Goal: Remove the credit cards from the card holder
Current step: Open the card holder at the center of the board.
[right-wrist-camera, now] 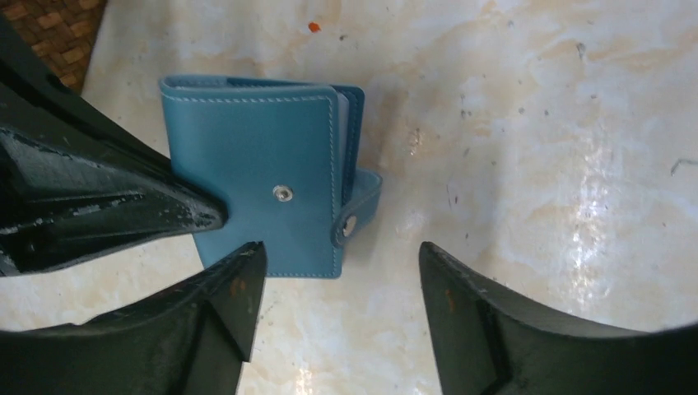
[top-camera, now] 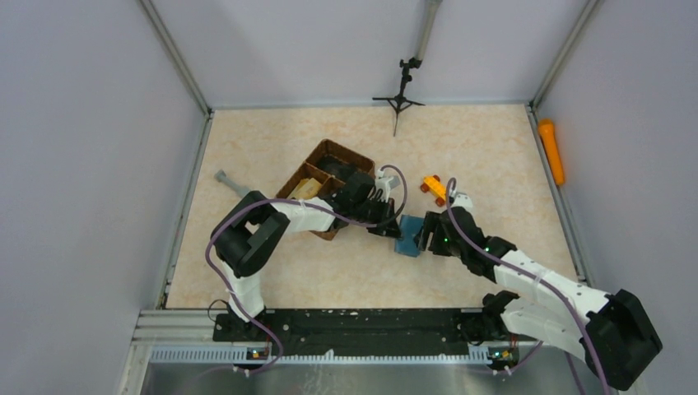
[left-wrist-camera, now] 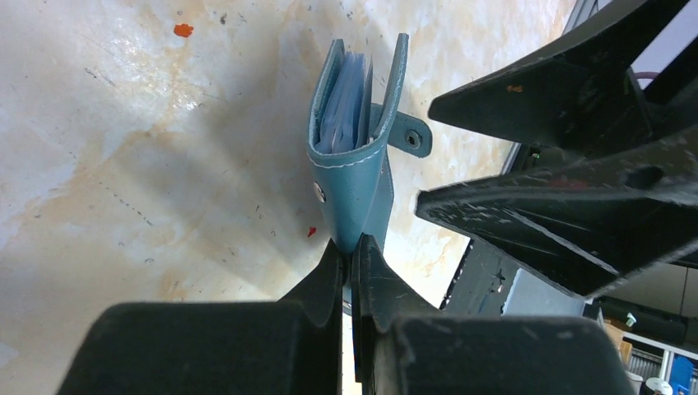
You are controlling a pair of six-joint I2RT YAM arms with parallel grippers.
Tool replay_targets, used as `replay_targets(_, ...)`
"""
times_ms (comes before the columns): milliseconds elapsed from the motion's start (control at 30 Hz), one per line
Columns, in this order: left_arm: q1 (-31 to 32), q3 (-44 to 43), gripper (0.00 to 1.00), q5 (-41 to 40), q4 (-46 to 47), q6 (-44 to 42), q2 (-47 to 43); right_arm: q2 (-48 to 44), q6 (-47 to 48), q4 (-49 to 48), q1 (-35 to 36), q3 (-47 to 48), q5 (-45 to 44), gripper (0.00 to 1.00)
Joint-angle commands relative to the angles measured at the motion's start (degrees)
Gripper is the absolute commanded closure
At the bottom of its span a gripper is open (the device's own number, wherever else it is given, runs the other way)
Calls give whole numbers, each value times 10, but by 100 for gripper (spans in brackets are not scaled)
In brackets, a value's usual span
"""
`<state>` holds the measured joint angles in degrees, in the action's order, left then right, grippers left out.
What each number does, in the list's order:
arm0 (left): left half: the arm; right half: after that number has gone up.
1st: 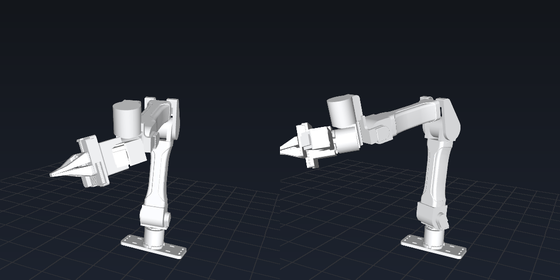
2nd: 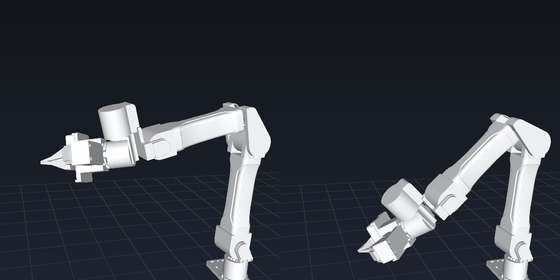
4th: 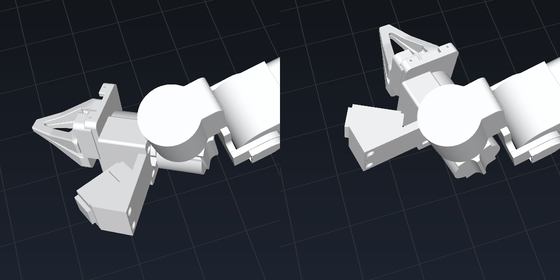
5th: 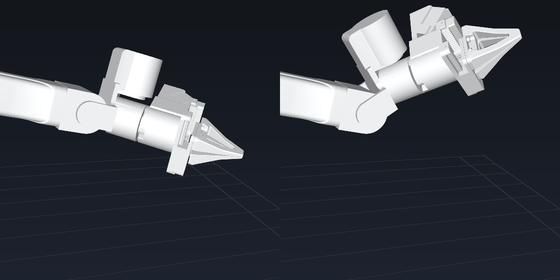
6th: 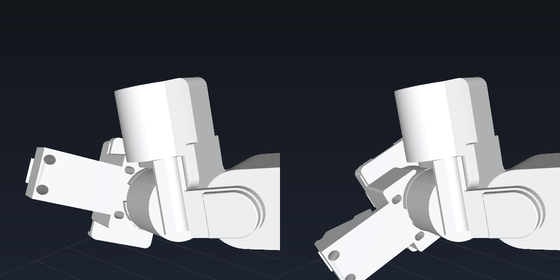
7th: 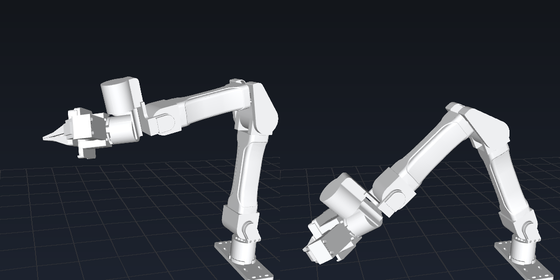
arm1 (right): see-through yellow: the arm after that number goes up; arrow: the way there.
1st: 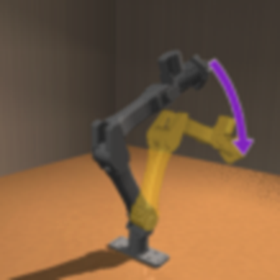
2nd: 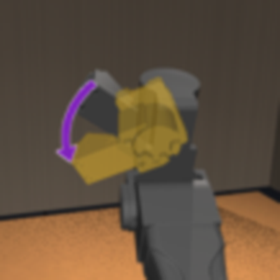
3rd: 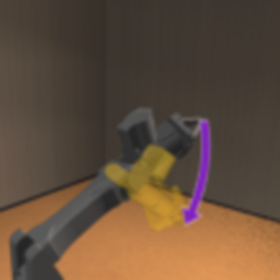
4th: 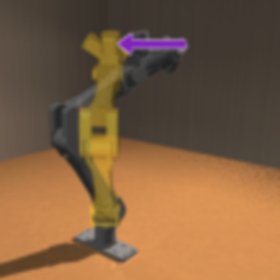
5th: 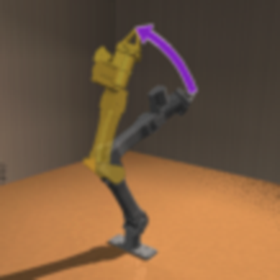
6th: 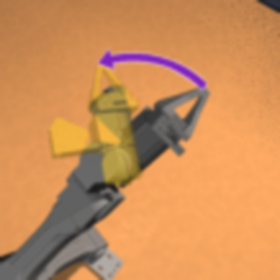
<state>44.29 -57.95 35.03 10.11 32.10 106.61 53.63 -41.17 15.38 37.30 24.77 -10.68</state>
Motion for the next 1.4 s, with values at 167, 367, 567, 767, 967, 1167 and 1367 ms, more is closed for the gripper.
replay_targets(167,-1,-6,100,11,10,-4,0,112,-38,-19,-26,39,-39,68)
replay_targets(367,-1,-17,100,-32,-35,-28,-4,80,-37,-15,-30,25,-58,97)
replay_targets(567,1,-26,71,-75,-75,-49,-11,18,16,-14,-30,28,-16,100)
replay_targets(767,7,-20,30,-108,-84,-70,-42,-29,48,-16,-30,56,94,100)
replay_targets(967,8,4,7,-78,-44,-64,-64,-35,42,-23,-29,68,137,100)
replay_targets(1167,8,13,1,-62,-24,-59,-67,-30,46,-14,-29,64,143,100)
replay_targets(1367,8,6,1,-79,-43,-68,-62,-41,43,-20,-29,61,158,100)
